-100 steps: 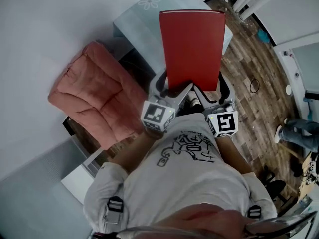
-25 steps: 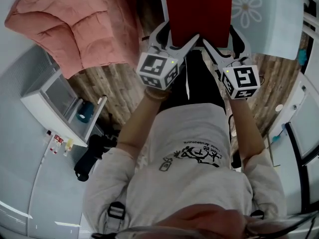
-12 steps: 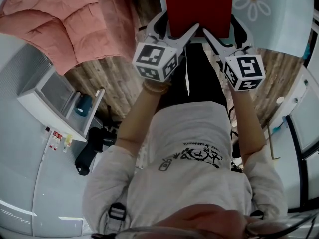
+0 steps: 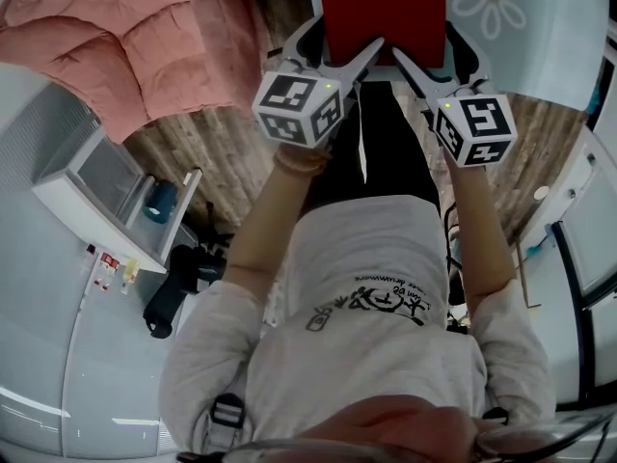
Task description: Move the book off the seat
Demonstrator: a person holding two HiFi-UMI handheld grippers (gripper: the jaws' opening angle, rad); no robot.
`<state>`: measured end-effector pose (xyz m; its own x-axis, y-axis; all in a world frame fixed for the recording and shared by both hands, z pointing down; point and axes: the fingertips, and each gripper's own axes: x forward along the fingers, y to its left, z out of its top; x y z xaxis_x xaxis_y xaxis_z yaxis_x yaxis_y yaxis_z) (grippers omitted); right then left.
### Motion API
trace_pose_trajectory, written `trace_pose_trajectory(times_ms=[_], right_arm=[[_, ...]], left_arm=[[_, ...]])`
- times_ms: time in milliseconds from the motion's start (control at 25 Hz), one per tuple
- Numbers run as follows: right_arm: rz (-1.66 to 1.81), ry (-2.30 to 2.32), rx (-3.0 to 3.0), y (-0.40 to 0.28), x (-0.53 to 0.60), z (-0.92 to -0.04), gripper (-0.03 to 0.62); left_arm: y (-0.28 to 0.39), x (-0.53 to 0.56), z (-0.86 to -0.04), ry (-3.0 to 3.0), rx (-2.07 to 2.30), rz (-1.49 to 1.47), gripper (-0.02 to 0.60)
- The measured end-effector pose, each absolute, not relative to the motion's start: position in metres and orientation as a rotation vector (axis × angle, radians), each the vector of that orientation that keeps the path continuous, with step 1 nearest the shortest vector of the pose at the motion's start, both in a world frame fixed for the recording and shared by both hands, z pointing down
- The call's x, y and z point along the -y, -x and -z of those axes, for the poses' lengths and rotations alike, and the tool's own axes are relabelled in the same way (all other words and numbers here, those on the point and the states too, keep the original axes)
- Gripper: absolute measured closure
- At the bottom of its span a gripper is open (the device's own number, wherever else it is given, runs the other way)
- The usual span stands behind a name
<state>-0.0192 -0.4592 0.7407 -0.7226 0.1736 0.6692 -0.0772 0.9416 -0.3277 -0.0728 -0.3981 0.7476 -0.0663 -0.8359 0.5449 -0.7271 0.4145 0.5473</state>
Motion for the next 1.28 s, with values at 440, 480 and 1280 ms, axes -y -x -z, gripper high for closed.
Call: trace_pose_trajectory(times_ms=[440, 480, 1280], right_arm=[[-0.303, 0.103, 2.435, 0.024, 0.460, -0.699, 0.253], [-0.300, 0.106, 2.458, 0.023, 0.460, -0.688, 0.268], [-0.142, 0.360, 2.754, 0.028, 0.422, -0.458, 0.586]], left_arm=[[0.079, 0.393, -0.716, -1.409, 1.866, 0.059, 0.201], [0.079, 0.393, -0.709, -1.413, 1.874, 0.061, 0.211], [0.063, 0.402, -0.455, -1.791, 2.105, 0.116, 0.578]])
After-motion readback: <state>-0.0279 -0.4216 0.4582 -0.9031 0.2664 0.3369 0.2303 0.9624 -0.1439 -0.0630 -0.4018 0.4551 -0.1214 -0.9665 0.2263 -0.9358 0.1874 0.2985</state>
